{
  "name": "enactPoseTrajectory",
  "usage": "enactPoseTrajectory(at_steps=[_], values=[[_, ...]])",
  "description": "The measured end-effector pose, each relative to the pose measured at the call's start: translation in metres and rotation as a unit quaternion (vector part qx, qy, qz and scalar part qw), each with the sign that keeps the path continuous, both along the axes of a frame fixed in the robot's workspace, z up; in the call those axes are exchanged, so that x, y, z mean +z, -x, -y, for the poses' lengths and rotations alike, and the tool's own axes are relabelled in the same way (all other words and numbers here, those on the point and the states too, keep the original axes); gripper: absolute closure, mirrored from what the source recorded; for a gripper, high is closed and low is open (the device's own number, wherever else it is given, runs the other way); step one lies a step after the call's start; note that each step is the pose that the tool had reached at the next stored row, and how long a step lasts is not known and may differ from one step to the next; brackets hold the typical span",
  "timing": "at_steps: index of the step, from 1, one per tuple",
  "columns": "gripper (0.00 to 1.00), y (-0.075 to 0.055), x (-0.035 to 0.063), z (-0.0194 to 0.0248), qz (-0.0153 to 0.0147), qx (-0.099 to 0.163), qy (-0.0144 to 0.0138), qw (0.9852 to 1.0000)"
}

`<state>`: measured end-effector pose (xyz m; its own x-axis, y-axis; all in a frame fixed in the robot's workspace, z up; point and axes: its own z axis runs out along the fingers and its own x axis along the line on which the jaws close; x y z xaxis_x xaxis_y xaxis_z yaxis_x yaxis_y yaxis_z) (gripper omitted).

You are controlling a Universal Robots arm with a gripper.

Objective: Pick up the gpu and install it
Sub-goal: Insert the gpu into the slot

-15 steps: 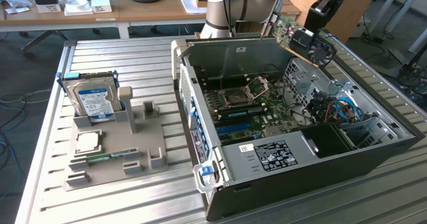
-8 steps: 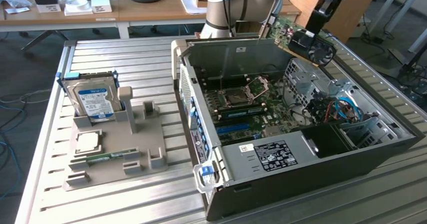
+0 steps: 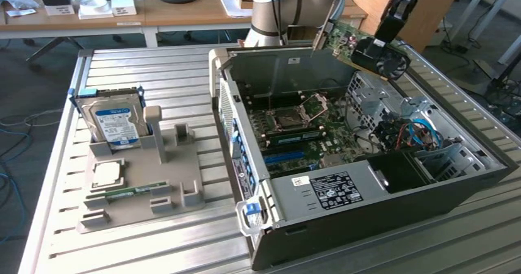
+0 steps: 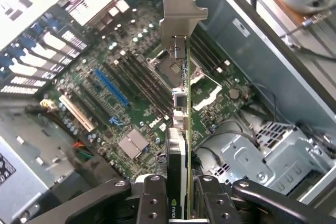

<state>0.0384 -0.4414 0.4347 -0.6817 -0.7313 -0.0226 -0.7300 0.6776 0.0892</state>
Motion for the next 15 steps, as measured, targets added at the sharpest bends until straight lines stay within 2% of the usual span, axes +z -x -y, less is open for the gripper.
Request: enactPoseTrajectory(at_steps=[4,8,12,15], values=[[0.73,0.0,-0.0003,0.0,0.0,0.032,0.0,0.9995],[0.73,0.0,-0.0005,-0.0001,0.0,0.063,0.0,0.998],[0.73,0.0,-0.0008,-0.0002,0.0,0.094,0.0,0.9956],[0.73,0.0,-0.001,-0.0002,0.0,0.118,0.0,0.9931]])
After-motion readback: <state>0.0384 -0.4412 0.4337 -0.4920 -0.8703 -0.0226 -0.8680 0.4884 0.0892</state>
